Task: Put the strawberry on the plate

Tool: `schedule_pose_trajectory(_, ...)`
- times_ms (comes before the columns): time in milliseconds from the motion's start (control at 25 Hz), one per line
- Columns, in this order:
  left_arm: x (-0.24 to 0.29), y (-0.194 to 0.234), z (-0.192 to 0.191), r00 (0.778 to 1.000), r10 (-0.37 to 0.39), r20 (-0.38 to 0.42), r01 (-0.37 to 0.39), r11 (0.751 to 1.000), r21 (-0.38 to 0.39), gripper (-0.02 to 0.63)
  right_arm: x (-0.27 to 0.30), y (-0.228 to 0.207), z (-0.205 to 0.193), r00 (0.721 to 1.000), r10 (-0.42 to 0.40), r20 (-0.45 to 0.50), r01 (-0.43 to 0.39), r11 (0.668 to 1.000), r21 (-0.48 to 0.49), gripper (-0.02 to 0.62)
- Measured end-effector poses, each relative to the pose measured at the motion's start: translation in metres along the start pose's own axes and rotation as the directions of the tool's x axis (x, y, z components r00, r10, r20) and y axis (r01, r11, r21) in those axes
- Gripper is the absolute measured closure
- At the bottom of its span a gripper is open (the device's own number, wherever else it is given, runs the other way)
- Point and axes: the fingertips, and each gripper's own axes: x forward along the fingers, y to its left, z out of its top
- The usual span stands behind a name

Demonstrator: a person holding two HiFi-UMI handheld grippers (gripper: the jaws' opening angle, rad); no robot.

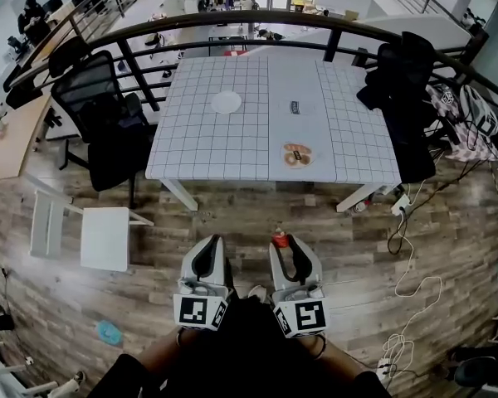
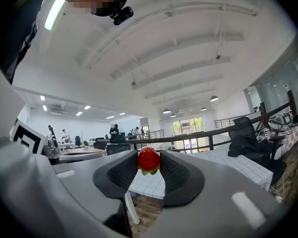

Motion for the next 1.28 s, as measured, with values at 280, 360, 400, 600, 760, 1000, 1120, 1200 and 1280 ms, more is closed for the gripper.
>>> schedule_pose_trajectory(280, 0.033, 0.021, -0.016, 0.999, -0.011, -0.03, 0.011, 0.999, -0.03, 0.595, 0.023, -0.012, -0.004, 0.999, -0.045, -0.014, 0.045, 0.999, -0.001, 0.459)
schedule_pose_trajectory(360, 0.037, 0.012, -0.016, 1.0, -0.022, -0.01, 0.022, 1.0, -0.011, 0.595, 0.019, -0.023, -0.004, 0.998, -0.058, 0.014, 0.058, 0.998, -0.007, 0.459)
schedule_pose_trajectory(400, 0.036, 0.005, -0.016, 1.0, -0.025, 0.002, 0.025, 1.0, 0.001, 0.595, 0.014, -0.027, -0.004, 0.998, -0.062, 0.029, 0.062, 0.998, -0.01, 0.459)
schedule_pose_trajectory(600, 0.079, 0.034, -0.002, 0.998, -0.049, 0.024, 0.05, 0.999, -0.016, 0.595, 0.07, -0.019, 0.004, 0.999, -0.054, -0.004, 0.054, 0.998, -0.036, 0.459)
schedule_pose_trajectory(760, 0.112, 0.049, 0.001, 0.997, -0.068, 0.03, 0.068, 0.998, -0.013, 0.595, 0.112, -0.01, -0.002, 0.999, -0.001, -0.048, -0.001, 0.999, -0.049, 0.459)
schedule_pose_trajectory(1000, 0.157, 0.084, 0.01, 0.998, -0.052, 0.018, 0.053, 0.998, -0.031, 0.595, 0.176, -0.02, 0.007, 0.998, 0.015, -0.058, -0.016, 1.0, -0.023, 0.459)
schedule_pose_trajectory(1120, 0.174, 0.106, 0.019, 0.999, -0.039, 0.018, 0.039, 0.999, -0.026, 0.595, 0.204, -0.021, 0.018, 0.998, 0.013, -0.053, -0.015, 0.999, -0.03, 0.459)
schedule_pose_trajectory(1200, 0.183, 0.125, 0.018, 1.0, -0.02, 0.01, 0.02, 0.999, -0.037, 0.595, 0.222, -0.016, 0.019, 0.998, 0.022, -0.059, -0.023, 0.999, -0.031, 0.459)
schedule_pose_trajectory(1280, 0.195, 0.144, 0.018, 1.0, -0.007, 0.01, 0.008, 0.998, -0.055, 0.595, 0.243, -0.01, 0.018, 0.997, 0.037, -0.066, -0.039, 0.999, -0.031, 0.459)
